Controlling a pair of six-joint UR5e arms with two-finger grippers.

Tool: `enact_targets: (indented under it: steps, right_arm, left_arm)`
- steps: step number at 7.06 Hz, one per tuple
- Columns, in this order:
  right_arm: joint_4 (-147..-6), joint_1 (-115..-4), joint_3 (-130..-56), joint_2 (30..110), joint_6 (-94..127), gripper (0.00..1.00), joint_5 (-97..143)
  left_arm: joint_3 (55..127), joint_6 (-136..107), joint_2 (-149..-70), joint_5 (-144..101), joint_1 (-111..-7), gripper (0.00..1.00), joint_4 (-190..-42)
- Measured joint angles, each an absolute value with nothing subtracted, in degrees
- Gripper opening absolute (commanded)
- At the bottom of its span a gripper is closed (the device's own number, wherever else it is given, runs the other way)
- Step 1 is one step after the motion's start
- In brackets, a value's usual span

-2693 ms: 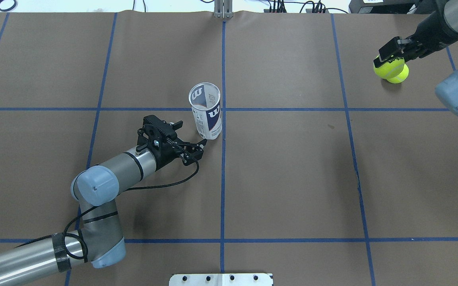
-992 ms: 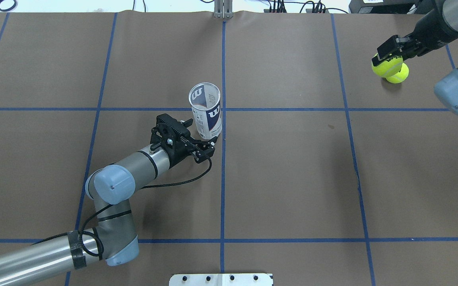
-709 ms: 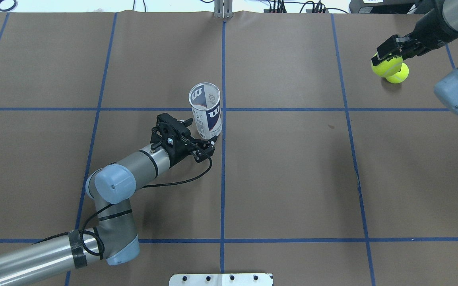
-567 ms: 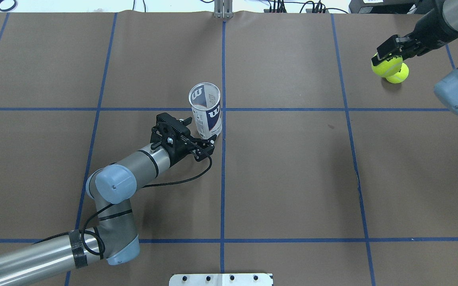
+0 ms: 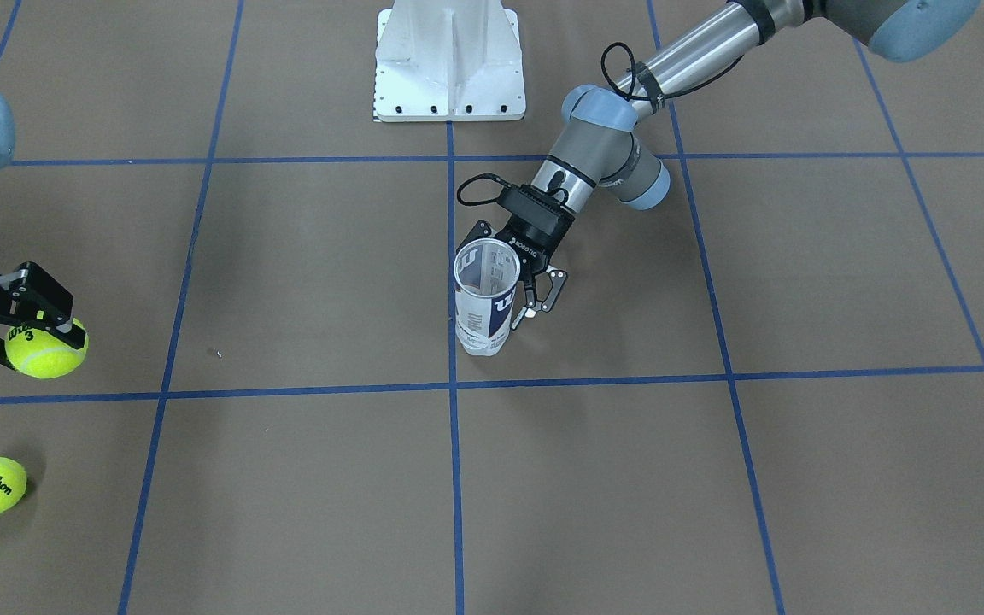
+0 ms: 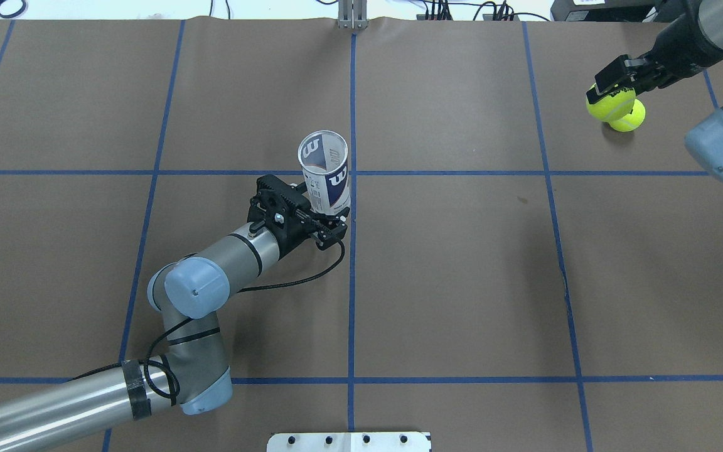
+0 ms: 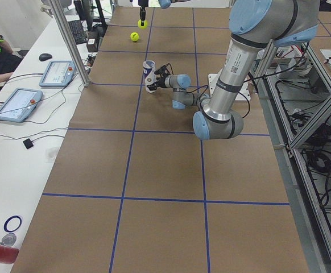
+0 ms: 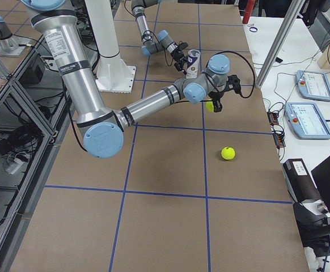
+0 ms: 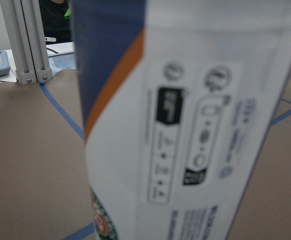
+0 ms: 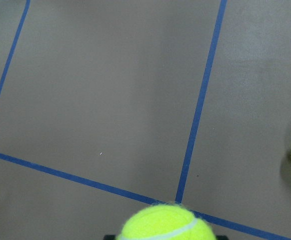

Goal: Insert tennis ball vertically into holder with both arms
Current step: 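Hold the can steady with the left gripper while the right holds the ball, then carry the yellow ball with the right gripper over the can's open top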

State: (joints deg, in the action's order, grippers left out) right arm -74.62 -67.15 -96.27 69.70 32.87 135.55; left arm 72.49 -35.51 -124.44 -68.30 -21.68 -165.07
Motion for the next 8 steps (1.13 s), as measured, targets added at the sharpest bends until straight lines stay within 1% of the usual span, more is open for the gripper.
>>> enact_targets:
  steps: [8]
  right_arm:
    - [-74.8,-66.76,-98.25,69.16,32.93,0.0,135.8]
  left_arm:
    - [71.3,-35.5,-125.68,-68.29,-22.63,0.99,-164.83]
